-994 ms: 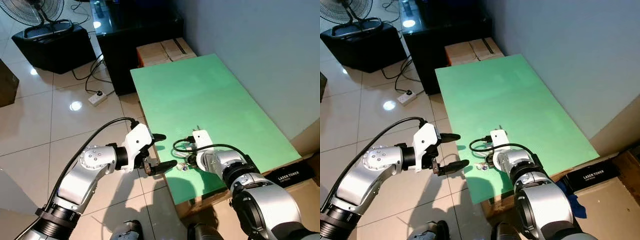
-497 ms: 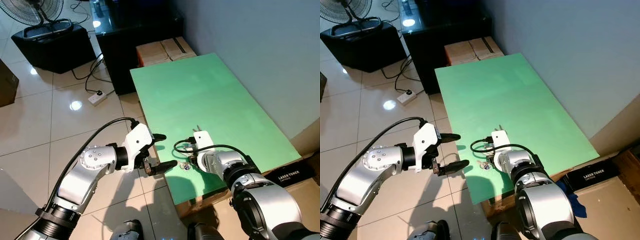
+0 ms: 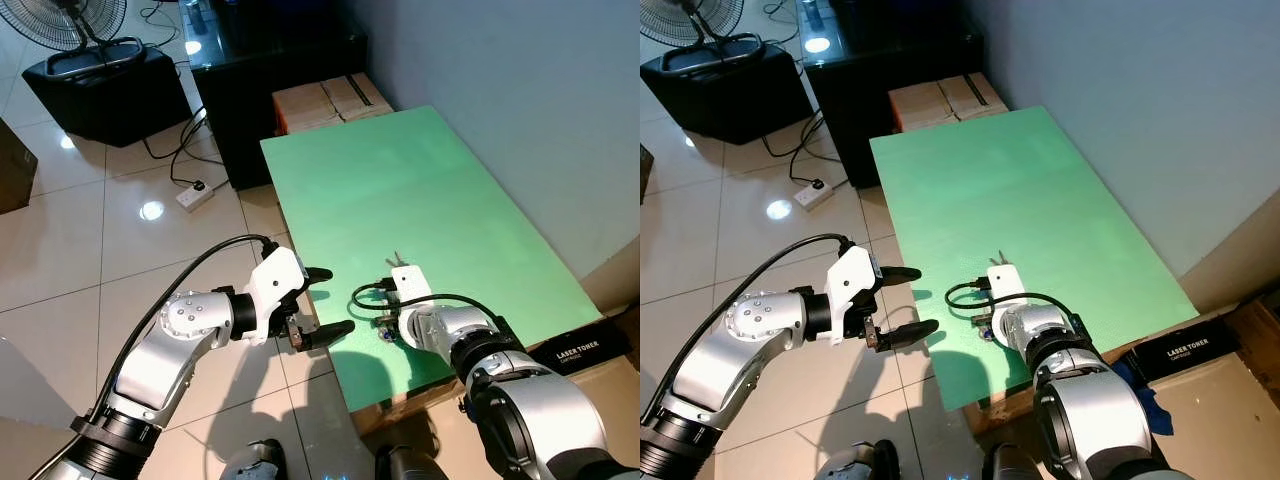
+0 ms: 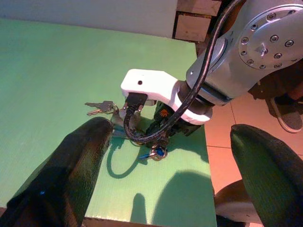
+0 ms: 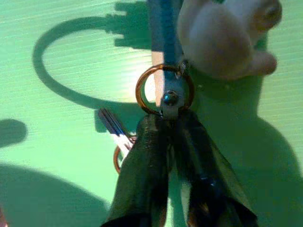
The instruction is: Hang keys on a hook
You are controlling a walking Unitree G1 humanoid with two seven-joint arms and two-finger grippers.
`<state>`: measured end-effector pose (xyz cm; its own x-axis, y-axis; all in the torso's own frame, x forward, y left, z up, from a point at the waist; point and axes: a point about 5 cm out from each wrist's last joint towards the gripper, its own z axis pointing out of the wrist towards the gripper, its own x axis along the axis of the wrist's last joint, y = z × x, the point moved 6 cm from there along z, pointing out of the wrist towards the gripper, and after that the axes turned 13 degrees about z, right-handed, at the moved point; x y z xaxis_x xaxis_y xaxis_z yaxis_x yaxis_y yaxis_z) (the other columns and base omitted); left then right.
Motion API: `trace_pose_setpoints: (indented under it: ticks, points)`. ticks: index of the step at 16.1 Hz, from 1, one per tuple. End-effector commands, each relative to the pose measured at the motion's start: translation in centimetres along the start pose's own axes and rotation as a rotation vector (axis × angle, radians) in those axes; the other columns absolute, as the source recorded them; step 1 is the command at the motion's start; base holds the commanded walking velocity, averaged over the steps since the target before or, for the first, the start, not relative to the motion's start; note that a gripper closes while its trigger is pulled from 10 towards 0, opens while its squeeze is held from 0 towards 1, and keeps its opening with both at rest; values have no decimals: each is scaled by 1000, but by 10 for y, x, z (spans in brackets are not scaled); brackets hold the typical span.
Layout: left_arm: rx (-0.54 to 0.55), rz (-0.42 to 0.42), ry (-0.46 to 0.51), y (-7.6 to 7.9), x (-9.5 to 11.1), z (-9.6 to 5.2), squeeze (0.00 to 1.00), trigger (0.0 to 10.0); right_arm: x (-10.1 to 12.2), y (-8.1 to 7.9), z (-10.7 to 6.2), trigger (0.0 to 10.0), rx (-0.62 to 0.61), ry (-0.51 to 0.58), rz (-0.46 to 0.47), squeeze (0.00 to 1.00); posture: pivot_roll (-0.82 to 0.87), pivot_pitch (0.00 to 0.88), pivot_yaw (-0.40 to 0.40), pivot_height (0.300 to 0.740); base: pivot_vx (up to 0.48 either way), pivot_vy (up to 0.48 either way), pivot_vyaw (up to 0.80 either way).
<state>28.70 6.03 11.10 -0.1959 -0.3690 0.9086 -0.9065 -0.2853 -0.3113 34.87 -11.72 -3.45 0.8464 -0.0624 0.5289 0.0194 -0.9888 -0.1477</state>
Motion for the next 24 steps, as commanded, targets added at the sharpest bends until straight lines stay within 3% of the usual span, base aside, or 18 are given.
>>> trace_pose_setpoints:
  ticks: [1,6,8,11,13,14,15,16,17,19,20,21,22,24]
  points:
    - [-7,21,-1,1,3,0,0,10000,-16,3,3,0,-6,-38,23,0,-60,150,49,740,0,0,0]
    - [64,-10,17,-1,-5,6,0,10000,9,1,1,0,63,124,92,0,-67,27,48,740,0,0,0]
    - [143,-20,11,-7,-11,6,0,10000,11,1,0,0,94,181,113,0,-84,0,73,740,0,0,0]
    - [358,-66,30,-31,-15,2,0,10000,23,-2,-9,0,145,332,113,0,-110,0,93,740,0,0,0]
    - [513,-83,9,-42,-22,-9,0,10000,59,-4,-49,0,174,593,53,0,-116,0,96,740,0,0,0]
    - [548,-89,13,-44,-21,-13,0,10000,68,-4,-62,0,180,649,39,0,-116,0,96,740,0,0,0]
    - [622,-115,32,-49,-18,-21,0,10000,83,-7,-88,0,200,755,37,0,-120,0,97,740,0,0,0]
    - [666,-133,40,-51,-18,-25,0,10000,90,-7,-101,0,204,810,36,0,-123,0,97,740,0,0,0]
    - [734,-142,45,-54,-17,-32,0,10000,101,-11,-126,0,225,905,18,0,-127,0,92,740,0,0,0]
    - [795,-111,41,-57,-9,-39,0,10000,106,-19,-155,0,262,979,-3,0,-113,0,64,740,0,0,0]
    - [839,-107,46,-62,-5,-44,0,10000,104,-26,-163,4157,281,984,-43,0,-107,0,51,740,0,0,0]
    - [904,-114,44,-68,-3,-50,0,10000,97,-34,-170,10000,299,983,-111,0,-106,0,40,740,0,0,0]
    - [956,-135,30,-74,-7,-54,0,10000,90,-42,-169,10000,322,974,-198,0,-107,0,34,740,0,0,0]
    - [984,-128,41,-77,-4,-54,0,10000,87,-44,-167,10000,347,964,-185,0,-93,0,11,740,0,0,800]
